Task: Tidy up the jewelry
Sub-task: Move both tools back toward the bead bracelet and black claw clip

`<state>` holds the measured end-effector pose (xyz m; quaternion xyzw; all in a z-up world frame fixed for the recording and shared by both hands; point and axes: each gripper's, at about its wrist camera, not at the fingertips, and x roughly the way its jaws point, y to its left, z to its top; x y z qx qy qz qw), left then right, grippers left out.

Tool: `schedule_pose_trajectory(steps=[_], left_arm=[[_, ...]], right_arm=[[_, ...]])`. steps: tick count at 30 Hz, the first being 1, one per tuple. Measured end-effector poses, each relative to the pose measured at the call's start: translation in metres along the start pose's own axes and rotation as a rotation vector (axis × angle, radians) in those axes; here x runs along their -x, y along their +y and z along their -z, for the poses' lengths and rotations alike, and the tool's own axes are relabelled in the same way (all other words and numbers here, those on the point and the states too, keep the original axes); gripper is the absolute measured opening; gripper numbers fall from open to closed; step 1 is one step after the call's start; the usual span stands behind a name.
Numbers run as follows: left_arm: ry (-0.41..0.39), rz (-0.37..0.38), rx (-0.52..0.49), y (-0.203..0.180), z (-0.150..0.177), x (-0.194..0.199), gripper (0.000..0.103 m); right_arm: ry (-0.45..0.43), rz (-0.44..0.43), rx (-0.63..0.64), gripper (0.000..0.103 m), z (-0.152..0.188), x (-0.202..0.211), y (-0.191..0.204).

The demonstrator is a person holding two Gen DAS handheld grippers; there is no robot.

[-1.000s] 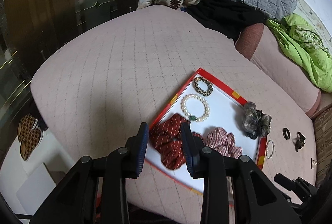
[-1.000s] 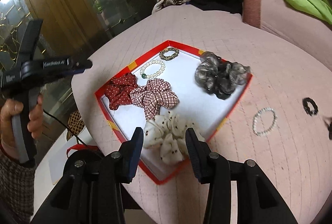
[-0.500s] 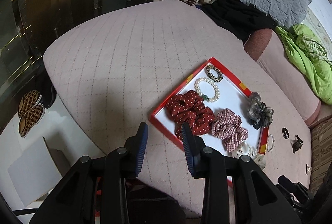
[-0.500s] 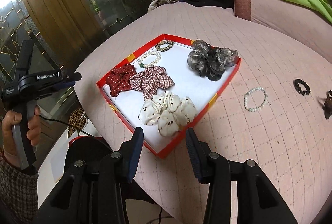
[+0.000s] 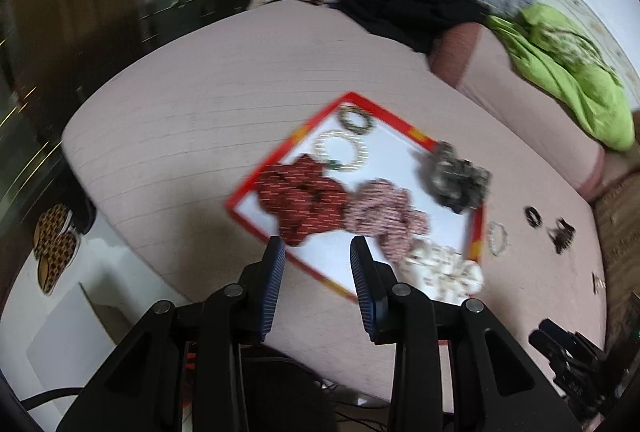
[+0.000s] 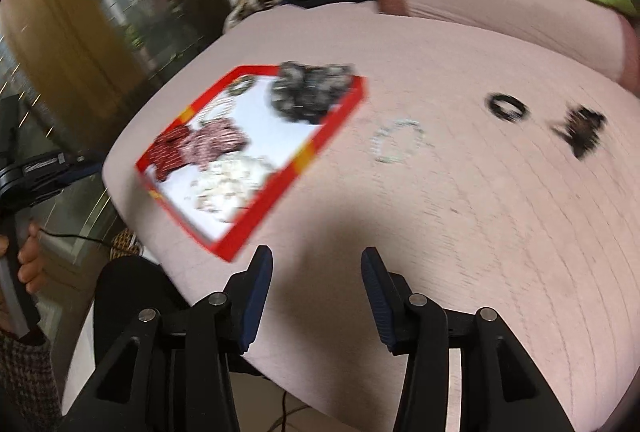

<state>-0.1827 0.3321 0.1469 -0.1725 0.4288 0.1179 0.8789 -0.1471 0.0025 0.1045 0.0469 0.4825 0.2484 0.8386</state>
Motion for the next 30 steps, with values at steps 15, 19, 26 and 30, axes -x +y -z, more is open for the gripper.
schedule_pose_trajectory(steps=[15, 19, 26, 30], left_arm=[[0.086, 0.128, -0.315, -0.152, 0.020, -0.023, 0.039], [0.139, 0.154, -0.371, -0.186, 0.029, -0.044, 0.039], [0.159, 0.171, -0.449, -0.228, 0.037, -0.080, 0.039], [0.174, 0.164, -0.477, -0.247, 0.033, -0.109, 0.039]], right_arm=[[-0.058, 0.091, -0.302, 0.052, 0.039, 0.040, -0.129], [-0.076, 0.104, -0.364, 0.052, 0.047, 0.049, -0.158], [-0.114, 0.135, -0.416, 0.052, 0.040, 0.061, -0.194], [-0.123, 0.130, -0.449, 0.052, 0.032, 0.058, -0.212]])
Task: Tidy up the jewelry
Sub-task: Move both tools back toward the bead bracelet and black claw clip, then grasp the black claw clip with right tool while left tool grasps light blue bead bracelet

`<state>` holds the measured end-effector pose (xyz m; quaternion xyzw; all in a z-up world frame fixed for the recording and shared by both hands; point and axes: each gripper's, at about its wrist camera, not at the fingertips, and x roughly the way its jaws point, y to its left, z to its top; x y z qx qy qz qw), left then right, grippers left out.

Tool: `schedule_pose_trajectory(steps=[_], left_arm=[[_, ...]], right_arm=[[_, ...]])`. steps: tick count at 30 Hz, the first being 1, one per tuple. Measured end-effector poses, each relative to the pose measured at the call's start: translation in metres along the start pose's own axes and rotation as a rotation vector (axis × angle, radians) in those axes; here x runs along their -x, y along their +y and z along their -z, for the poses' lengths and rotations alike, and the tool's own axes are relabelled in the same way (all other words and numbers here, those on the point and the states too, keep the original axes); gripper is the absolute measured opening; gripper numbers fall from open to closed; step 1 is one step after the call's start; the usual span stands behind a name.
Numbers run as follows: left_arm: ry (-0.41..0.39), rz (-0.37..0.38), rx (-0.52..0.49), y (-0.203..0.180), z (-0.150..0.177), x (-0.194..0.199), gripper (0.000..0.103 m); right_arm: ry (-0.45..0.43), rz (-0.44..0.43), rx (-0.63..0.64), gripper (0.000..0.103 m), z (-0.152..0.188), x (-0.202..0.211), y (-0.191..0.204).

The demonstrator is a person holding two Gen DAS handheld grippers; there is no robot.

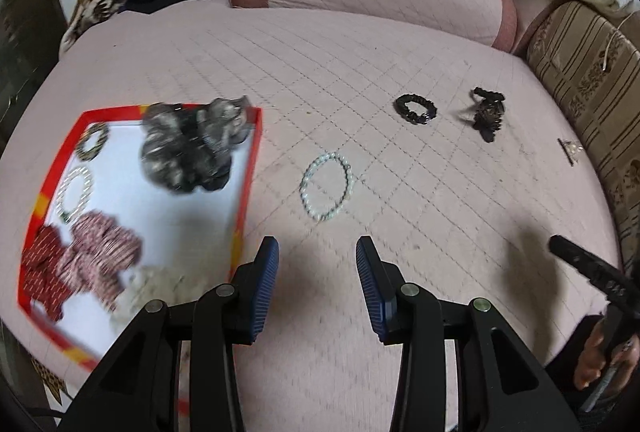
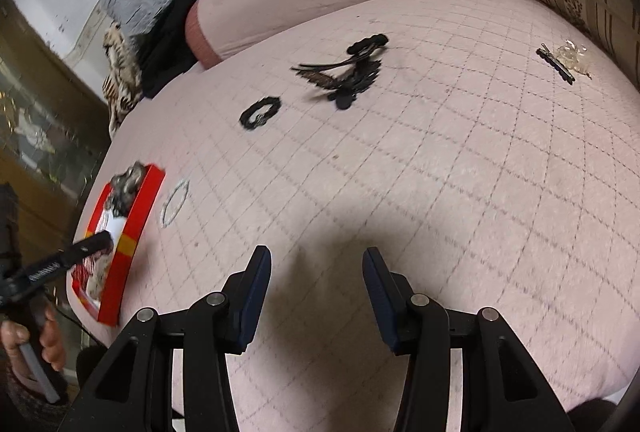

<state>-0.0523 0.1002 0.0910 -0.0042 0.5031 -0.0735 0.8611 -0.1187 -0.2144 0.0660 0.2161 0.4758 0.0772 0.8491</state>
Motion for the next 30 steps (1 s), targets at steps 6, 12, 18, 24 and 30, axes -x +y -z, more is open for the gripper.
schedule_pose_trajectory(steps=[6, 12, 18, 24, 30], left_arm=[[0.038, -0.009, 0.002, -0.003, -0.011, -0.035, 0.039], [0.040, -0.015, -0.015, -0.010, -0.009, -0.043, 0.039], [0.037, -0.011, -0.024, -0.015, -0.008, -0.046, 0.039], [0.031, 0.013, 0.002, -0.006, -0.008, -0.044, 0.039], [0.013, 0.043, 0.042, 0.002, -0.008, -0.034, 0.039]], right_arm=[[-0.058, 0.023, -0.024, 0.052, -0.051, -0.008, -0.014], [-0.118, 0.125, -0.033, 0.066, -0.139, -0.044, -0.014], [-0.026, 0.239, 0.025, 0.074, -0.192, -0.110, 0.003], [0.039, 0.403, 0.136, 0.070, -0.178, -0.109, -0.009], [0.038, 0.535, 0.055, 0.070, -0.136, -0.050, -0.086]])
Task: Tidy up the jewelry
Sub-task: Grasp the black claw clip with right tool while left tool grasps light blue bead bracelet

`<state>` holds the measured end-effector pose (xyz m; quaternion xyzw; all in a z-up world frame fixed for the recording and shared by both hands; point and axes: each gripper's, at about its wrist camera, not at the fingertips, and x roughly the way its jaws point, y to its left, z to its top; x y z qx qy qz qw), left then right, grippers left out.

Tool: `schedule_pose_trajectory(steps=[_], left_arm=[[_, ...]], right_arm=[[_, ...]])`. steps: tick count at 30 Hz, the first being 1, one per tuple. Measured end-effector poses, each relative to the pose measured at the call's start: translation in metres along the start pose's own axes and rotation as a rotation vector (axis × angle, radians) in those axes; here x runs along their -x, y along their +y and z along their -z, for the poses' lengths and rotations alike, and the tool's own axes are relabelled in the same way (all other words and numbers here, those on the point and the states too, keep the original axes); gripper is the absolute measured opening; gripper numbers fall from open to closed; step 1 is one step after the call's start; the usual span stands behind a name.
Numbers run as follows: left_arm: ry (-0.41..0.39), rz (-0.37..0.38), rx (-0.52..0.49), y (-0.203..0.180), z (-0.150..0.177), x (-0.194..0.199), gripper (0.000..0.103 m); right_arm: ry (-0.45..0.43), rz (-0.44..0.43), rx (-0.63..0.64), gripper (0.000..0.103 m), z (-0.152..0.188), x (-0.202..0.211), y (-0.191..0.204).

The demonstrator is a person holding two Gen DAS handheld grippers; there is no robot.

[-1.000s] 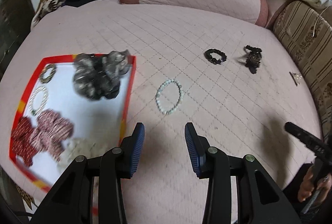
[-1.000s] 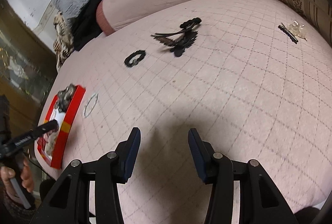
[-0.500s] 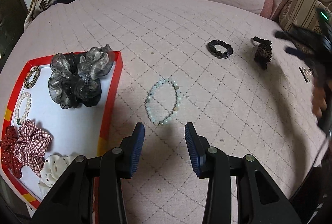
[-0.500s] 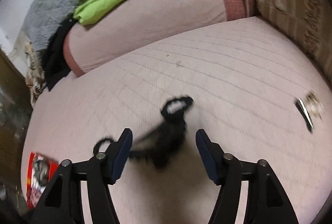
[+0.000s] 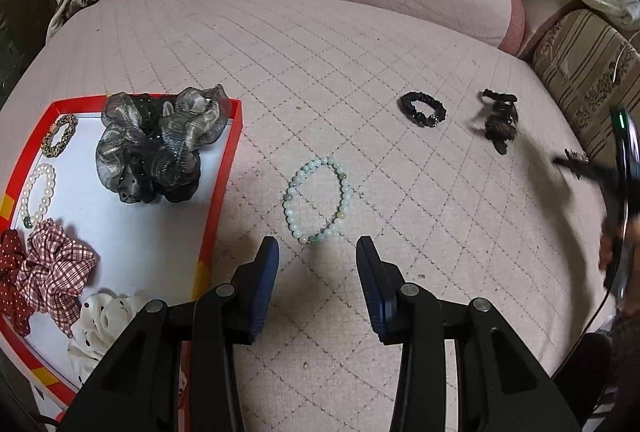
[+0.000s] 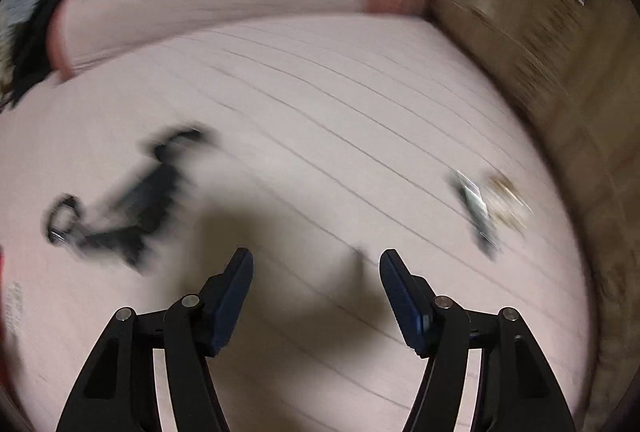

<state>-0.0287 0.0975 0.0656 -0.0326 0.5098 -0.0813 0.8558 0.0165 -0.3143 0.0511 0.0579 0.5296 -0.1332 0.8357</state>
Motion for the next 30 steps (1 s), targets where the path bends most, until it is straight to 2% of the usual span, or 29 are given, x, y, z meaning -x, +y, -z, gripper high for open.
schedule_pose_trajectory(steps=[2, 4, 6, 11, 14, 20, 23, 24, 25, 27, 30], left_arm=[[-0.003, -0.010, 0.003, 0.001, 0.002, 0.002, 0.039], [0.000, -0.014, 0.010, 0.002, 0.004, 0.003, 0.039], [0.007, -0.013, 0.029, 0.004, 0.006, 0.006, 0.039], [-0.005, -0.010, 0.035, 0.000, 0.009, 0.012, 0.039], [-0.004, -0.009, 0.025, -0.003, 0.008, 0.009, 0.039], [0.010, -0.020, 0.033, 0.005, 0.004, -0.002, 0.039], [0.010, -0.021, 0.052, 0.012, 0.004, -0.002, 0.039], [0.009, -0.023, 0.055, 0.014, 0.004, -0.001, 0.039], [0.007, -0.023, 0.057, 0.015, 0.003, -0.001, 0.039], [0.004, -0.020, 0.062, 0.016, 0.004, 0.002, 0.039], [-0.002, -0.015, 0.067, 0.018, 0.005, 0.004, 0.039]], right_arm=[[-0.001, 0.031, -0.037, 0.070, 0.015, 0.003, -0.027], [-0.023, -0.023, -0.073, 0.070, 0.025, 0.011, -0.042], [-0.042, -0.114, -0.099, 0.070, 0.024, 0.020, -0.041], [-0.058, -0.370, -0.141, 0.070, -0.008, 0.027, 0.000], [-0.034, -0.433, -0.157, 0.070, -0.026, 0.017, 0.028], [0.036, -0.415, -0.164, 0.070, -0.035, -0.017, 0.078], [0.067, -0.375, -0.136, 0.070, -0.040, -0.031, 0.097], [0.081, -0.354, -0.109, 0.068, -0.040, -0.035, 0.103], [0.080, -0.338, -0.081, 0.057, -0.039, -0.034, 0.107], [0.065, -0.353, -0.053, 0.045, -0.036, -0.023, 0.102], [0.051, -0.323, -0.048, 0.045, -0.018, -0.005, 0.078]])
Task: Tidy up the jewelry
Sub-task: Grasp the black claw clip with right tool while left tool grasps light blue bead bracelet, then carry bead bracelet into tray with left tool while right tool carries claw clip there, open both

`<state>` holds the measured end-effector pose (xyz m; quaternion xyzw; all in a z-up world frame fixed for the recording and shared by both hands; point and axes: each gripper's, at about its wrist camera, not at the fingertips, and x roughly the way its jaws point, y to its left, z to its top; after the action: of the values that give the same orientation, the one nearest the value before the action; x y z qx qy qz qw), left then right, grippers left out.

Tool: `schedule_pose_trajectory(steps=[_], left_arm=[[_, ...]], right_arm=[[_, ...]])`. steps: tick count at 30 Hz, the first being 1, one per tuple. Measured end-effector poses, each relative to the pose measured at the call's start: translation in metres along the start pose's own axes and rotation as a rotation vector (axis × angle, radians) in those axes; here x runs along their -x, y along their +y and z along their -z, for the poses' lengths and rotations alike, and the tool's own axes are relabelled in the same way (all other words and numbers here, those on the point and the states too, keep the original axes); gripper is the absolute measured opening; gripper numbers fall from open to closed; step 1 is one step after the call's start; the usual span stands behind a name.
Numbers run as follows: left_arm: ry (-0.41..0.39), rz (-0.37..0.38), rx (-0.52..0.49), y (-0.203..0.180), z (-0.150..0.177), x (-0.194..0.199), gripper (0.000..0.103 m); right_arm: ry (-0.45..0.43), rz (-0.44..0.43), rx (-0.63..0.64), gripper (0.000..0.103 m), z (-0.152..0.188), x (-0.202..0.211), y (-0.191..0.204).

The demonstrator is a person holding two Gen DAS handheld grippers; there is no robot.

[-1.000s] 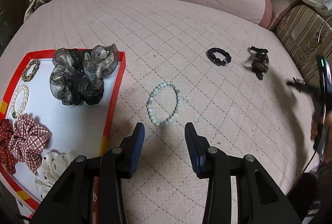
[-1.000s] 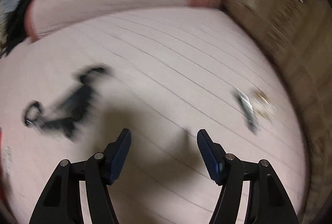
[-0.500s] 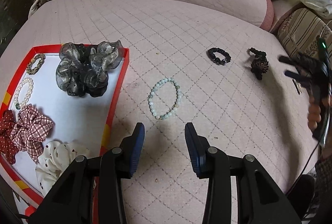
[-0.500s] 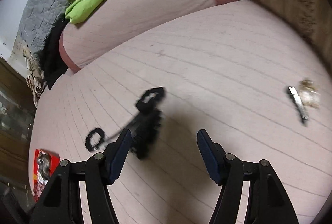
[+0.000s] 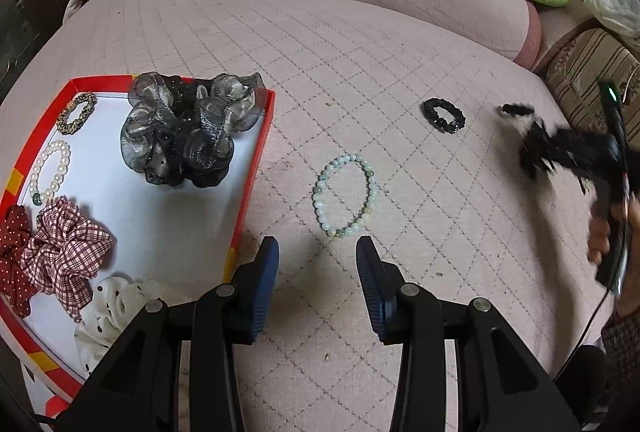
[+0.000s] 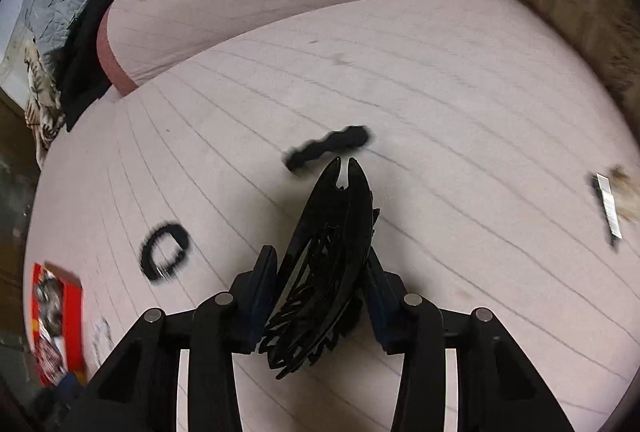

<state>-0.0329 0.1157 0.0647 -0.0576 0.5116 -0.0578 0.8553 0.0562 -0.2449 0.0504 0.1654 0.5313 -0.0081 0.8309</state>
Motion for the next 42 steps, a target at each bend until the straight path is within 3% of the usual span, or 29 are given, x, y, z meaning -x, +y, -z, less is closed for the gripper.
schedule_pose_trajectory(steps=[2, 5, 11, 19, 25, 30, 33, 35, 37, 38, 39, 41, 42], left_arm=[[0.000, 0.005, 0.004, 0.000, 0.001, 0.001, 0.039], [0.004, 0.014, 0.009, 0.000, 0.004, 0.004, 0.039], [0.006, 0.028, 0.027, 0.000, 0.003, 0.004, 0.039], [0.044, 0.003, 0.027, 0.002, -0.012, -0.022, 0.039], [0.070, -0.025, -0.034, -0.016, -0.024, -0.050, 0.039], [0.047, -0.041, -0.080, -0.030, -0.032, -0.060, 0.039], [0.041, -0.031, -0.071, -0.032, -0.037, -0.064, 0.039], [0.041, -0.031, -0.072, -0.034, -0.038, -0.067, 0.039], [0.032, -0.048, -0.084, -0.035, -0.038, -0.068, 0.025], [0.033, -0.042, -0.088, -0.036, -0.037, -0.068, 0.011], [0.038, -0.026, -0.086, -0.035, -0.037, -0.066, 0.011], [0.037, -0.002, -0.080, -0.037, -0.038, -0.063, 0.005], [0.034, 0.004, -0.081, -0.039, -0.037, -0.060, 0.004]], right_arm=[[0.015, 0.004, -0.021, 0.045, 0.015, 0.008, -0.021], [0.023, -0.134, -0.133, 0.043, 0.045, 0.028, -0.068], [-0.038, -0.241, -0.243, 0.047, 0.080, 0.055, -0.101], [-0.108, -0.207, -0.210, 0.049, 0.084, 0.057, -0.097], [-0.133, -0.202, -0.243, 0.049, 0.080, 0.048, -0.106], [-0.157, -0.203, -0.257, 0.049, 0.075, 0.044, -0.107], [-0.171, -0.228, -0.283, 0.059, 0.071, 0.043, -0.109], [-0.184, -0.224, -0.298, 0.060, 0.068, 0.042, -0.109], [-0.189, -0.222, -0.305, 0.060, 0.065, 0.040, -0.109], [-0.192, -0.220, -0.308, 0.060, 0.063, 0.039, -0.110], [-0.195, -0.217, -0.308, 0.060, 0.062, 0.038, -0.110], [-0.187, -0.203, -0.285, 0.036, 0.058, 0.036, -0.107], [-0.172, -0.210, -0.266, 0.032, 0.055, 0.033, -0.105]])
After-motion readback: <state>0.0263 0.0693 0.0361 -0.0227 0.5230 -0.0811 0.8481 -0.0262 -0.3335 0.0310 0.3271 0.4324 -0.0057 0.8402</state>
